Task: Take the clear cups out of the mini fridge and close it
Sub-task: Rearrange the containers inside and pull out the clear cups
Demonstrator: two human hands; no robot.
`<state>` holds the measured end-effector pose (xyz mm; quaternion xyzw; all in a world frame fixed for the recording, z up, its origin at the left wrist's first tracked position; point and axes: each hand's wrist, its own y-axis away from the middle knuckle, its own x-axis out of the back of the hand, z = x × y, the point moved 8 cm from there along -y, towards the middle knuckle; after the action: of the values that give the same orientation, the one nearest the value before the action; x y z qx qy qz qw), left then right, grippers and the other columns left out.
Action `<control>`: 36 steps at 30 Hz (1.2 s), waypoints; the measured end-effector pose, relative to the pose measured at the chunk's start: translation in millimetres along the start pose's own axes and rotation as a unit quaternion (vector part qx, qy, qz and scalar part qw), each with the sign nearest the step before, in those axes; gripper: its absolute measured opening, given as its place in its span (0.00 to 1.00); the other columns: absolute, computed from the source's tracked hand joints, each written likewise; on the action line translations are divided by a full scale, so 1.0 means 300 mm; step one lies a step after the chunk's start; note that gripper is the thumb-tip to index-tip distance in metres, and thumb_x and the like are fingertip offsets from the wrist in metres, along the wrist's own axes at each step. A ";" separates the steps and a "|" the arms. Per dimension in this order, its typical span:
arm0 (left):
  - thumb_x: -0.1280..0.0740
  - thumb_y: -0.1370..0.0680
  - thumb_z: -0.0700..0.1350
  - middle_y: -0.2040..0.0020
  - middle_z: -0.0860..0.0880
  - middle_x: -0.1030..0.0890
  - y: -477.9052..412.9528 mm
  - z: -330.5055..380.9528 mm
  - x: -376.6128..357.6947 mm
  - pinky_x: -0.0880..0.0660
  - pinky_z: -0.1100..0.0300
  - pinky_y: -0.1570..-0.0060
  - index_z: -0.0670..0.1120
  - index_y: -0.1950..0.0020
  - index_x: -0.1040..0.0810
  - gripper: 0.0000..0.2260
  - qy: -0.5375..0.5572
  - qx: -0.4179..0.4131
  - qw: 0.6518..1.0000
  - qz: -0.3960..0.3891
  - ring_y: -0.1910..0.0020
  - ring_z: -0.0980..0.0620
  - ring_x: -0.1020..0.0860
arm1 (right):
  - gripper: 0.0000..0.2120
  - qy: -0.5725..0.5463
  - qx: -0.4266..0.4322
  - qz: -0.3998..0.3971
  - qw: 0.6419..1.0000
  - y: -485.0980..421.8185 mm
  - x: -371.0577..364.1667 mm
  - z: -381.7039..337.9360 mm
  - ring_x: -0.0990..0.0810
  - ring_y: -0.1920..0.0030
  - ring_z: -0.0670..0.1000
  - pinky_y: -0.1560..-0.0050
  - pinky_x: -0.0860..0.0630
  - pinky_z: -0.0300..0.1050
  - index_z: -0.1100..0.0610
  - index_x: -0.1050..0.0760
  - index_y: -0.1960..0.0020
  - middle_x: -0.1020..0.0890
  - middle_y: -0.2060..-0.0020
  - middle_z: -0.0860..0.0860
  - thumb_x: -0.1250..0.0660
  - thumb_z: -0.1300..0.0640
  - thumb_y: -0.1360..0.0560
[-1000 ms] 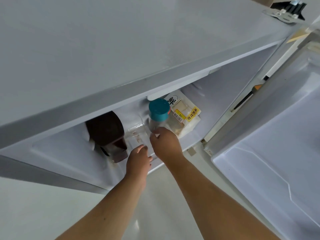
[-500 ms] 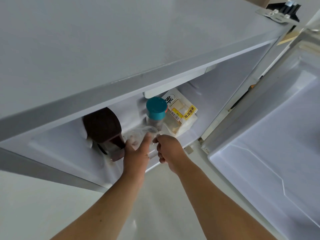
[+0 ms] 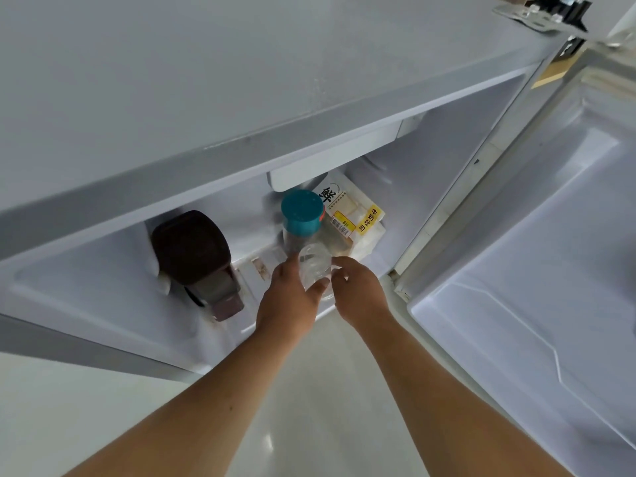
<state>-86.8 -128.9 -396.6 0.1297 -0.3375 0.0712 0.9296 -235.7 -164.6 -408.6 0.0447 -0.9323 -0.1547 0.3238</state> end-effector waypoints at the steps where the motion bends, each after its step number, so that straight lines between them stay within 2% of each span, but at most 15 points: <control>1: 0.32 0.20 0.58 0.27 0.44 0.27 -0.001 0.005 0.000 0.25 0.48 0.38 0.51 0.21 0.39 0.32 -0.017 -0.010 1.000 0.002 0.31 0.41 0.25 | 0.18 -0.004 -0.002 0.001 1.000 -0.004 -0.003 0.006 0.19 0.48 0.49 0.64 0.28 0.32 0.43 0.23 0.31 0.19 0.36 0.49 0.43 0.56 0.16; 4: 0.32 0.19 0.54 0.25 0.45 0.26 -0.003 0.007 -0.007 0.25 0.48 0.35 0.50 0.20 0.38 0.30 -0.041 -0.030 0.999 0.009 0.30 0.42 0.25 | 0.19 -0.019 -0.018 0.000 1.000 -0.007 -0.015 0.018 0.17 0.42 0.54 0.48 0.18 0.45 0.45 0.25 0.29 0.20 0.33 0.50 0.44 0.55 0.16; 6: 0.33 0.18 0.52 0.25 0.46 0.26 -0.012 0.000 -0.018 0.26 0.47 0.33 0.50 0.20 0.38 0.29 -0.052 -0.032 0.998 0.007 0.28 0.43 0.26 | 0.19 -0.021 -0.022 0.001 1.000 -0.004 -0.020 0.021 0.18 0.40 0.55 0.40 0.19 0.50 0.46 0.27 0.27 0.20 0.32 0.50 0.45 0.55 0.15; 9: 0.34 0.17 0.51 0.25 0.45 0.26 -0.025 -0.008 -0.038 0.28 0.47 0.32 0.49 0.19 0.38 0.28 -0.050 -0.031 0.998 -0.004 0.27 0.43 0.27 | 0.20 -0.018 -0.012 0.011 1.000 0.003 -0.014 0.024 0.21 0.34 0.54 0.36 0.23 0.49 0.45 0.29 0.25 0.22 0.29 0.48 0.45 0.52 0.15; 11: 0.34 0.17 0.52 0.24 0.45 0.27 -0.028 -0.004 -0.048 0.29 0.48 0.30 0.49 0.19 0.38 0.28 -0.033 -0.027 0.999 -0.014 0.26 0.43 0.29 | 0.21 -0.021 -0.004 0.009 1.000 0.006 -0.010 0.031 0.23 0.32 0.52 0.37 0.25 0.46 0.45 0.31 0.23 0.24 0.27 0.47 0.44 0.51 0.15; 14: 0.32 0.19 0.55 0.25 0.46 0.27 -0.012 0.003 -0.025 0.29 0.51 0.32 0.49 0.21 0.36 0.28 -0.002 -0.019 1.000 -0.007 0.27 0.45 0.28 | 0.23 -0.012 -0.002 0.016 1.000 0.018 0.008 0.037 0.21 0.37 0.50 0.46 0.28 0.42 0.45 0.33 0.22 0.27 0.26 0.47 0.41 0.50 0.16; 17: 0.34 0.20 0.58 0.36 0.52 0.19 0.058 -0.008 0.061 0.23 0.59 0.47 0.55 0.34 0.23 0.16 0.077 0.001 0.996 0.034 0.38 0.52 0.20 | 0.22 0.014 0.060 0.101 0.993 0.089 0.074 -0.022 0.19 0.44 0.49 0.47 0.24 0.43 0.45 0.30 0.25 0.24 0.31 0.47 0.37 0.52 0.18; 18: 0.35 0.21 0.60 0.43 0.54 0.16 0.091 -0.025 0.099 0.22 0.61 0.53 0.58 0.43 0.20 0.11 0.158 0.029 0.985 0.058 0.45 0.54 0.17 | 0.20 0.019 0.106 0.134 0.985 0.123 0.092 -0.069 0.18 0.46 0.49 0.48 0.22 0.45 0.44 0.28 0.28 0.23 0.35 0.46 0.37 0.52 0.19; 20: 0.36 0.26 0.65 0.57 0.52 0.14 0.159 -0.070 0.174 0.22 0.62 0.66 0.56 0.55 0.18 0.15 0.342 0.113 0.925 0.124 0.60 0.54 0.16 | 0.12 0.013 0.167 0.151 0.974 0.169 0.097 -0.186 0.19 0.54 0.44 0.56 0.22 0.41 0.43 0.24 0.38 0.20 0.45 0.43 0.38 0.50 0.20; 22: 0.38 0.26 0.68 0.63 0.50 0.15 0.206 -0.106 0.229 0.23 0.62 0.73 0.52 0.58 0.18 0.21 0.438 0.185 0.862 0.179 0.70 0.52 0.19 | 0.08 0.007 0.198 0.096 0.975 0.160 0.045 -0.325 0.21 0.61 0.42 0.63 0.28 0.36 0.47 0.22 0.47 0.19 0.56 0.42 0.39 0.49 0.19; 25: 0.41 0.23 0.69 0.64 0.50 0.15 0.228 -0.106 0.278 0.25 0.62 0.75 0.47 0.57 0.17 0.27 0.478 0.228 0.822 0.209 0.73 0.52 0.21 | 0.12 0.020 0.220 -0.025 0.975 0.127 -0.087 -0.524 0.24 0.65 0.43 0.66 0.31 0.36 0.50 0.22 0.55 0.21 0.63 0.41 0.36 0.44 0.19; 28: 0.41 0.20 0.66 0.62 0.47 0.13 0.232 -0.091 0.300 0.24 0.61 0.76 0.45 0.55 0.16 0.26 0.488 0.234 0.809 0.227 0.75 0.51 0.21 | 0.16 0.055 0.214 -0.092 0.971 0.109 -0.196 -0.614 0.21 0.66 0.46 0.65 0.29 0.43 0.48 0.27 0.62 0.21 0.67 0.45 0.35 0.40 0.21; 31: 0.40 0.18 0.59 0.61 0.46 0.13 0.225 -0.074 0.324 0.24 0.62 0.75 0.43 0.52 0.17 0.21 0.492 0.221 0.809 0.231 0.75 0.52 0.22 | 0.15 0.047 0.203 -0.123 0.970 0.108 -0.222 -0.634 0.20 0.67 0.50 0.67 0.28 0.44 0.51 0.28 0.61 0.20 0.68 0.49 0.34 0.44 0.20; 34: 0.39 0.17 0.56 0.64 0.49 0.14 0.226 -0.037 0.340 0.25 0.63 0.76 0.47 0.55 0.17 0.18 0.479 0.200 0.825 0.225 0.75 0.52 0.23 | 0.14 0.013 0.209 -0.113 0.971 0.120 -0.173 -0.629 0.21 0.68 0.48 0.67 0.27 0.43 0.54 0.27 0.60 0.21 0.69 0.48 0.34 0.48 0.19; 36: 0.38 0.17 0.54 0.65 0.51 0.15 0.216 0.015 0.340 0.27 0.63 0.76 0.50 0.60 0.17 0.17 0.479 0.166 0.836 0.210 0.76 0.53 0.24 | 0.14 -0.030 0.210 -0.072 0.975 0.120 -0.102 -0.611 0.21 0.72 0.47 0.70 0.26 0.40 0.54 0.26 0.61 0.22 0.74 0.47 0.33 0.48 0.19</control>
<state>-26.0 -63.5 -314.9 0.1578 0.1479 0.3726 0.9024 -97.8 -172.4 -279.0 0.1740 -0.9476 0.0208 0.2672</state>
